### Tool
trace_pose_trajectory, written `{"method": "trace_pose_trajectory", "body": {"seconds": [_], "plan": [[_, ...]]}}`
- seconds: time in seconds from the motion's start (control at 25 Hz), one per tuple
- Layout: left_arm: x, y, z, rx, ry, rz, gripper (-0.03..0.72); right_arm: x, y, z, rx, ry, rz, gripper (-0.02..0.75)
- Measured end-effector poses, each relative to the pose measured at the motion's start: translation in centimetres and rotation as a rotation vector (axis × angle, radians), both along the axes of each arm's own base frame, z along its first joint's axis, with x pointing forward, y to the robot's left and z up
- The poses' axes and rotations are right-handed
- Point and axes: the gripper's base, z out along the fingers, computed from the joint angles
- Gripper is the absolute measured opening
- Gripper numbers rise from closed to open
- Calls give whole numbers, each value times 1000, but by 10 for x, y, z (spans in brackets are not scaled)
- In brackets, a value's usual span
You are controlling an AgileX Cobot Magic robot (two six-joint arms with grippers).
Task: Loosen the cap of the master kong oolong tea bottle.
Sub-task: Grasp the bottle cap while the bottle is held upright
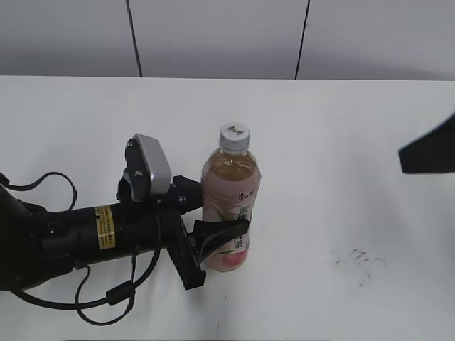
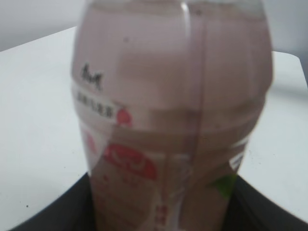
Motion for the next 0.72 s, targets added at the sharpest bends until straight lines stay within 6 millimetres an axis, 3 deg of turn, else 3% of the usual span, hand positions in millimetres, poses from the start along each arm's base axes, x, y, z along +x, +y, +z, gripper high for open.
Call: {"method": "trace_pose_trajectory", "body": {"seconds": [0.2,0.4,0.72], "plan": [[0,0,0,2,-7,-4,379,35,58,13,8,12,187,249],[0,0,0,2,-8,-6,379,58,110,19,-65,53,234,249],[0,0,0,3,-11,-6,379,62,154,11,-250,112,259,249]]}}
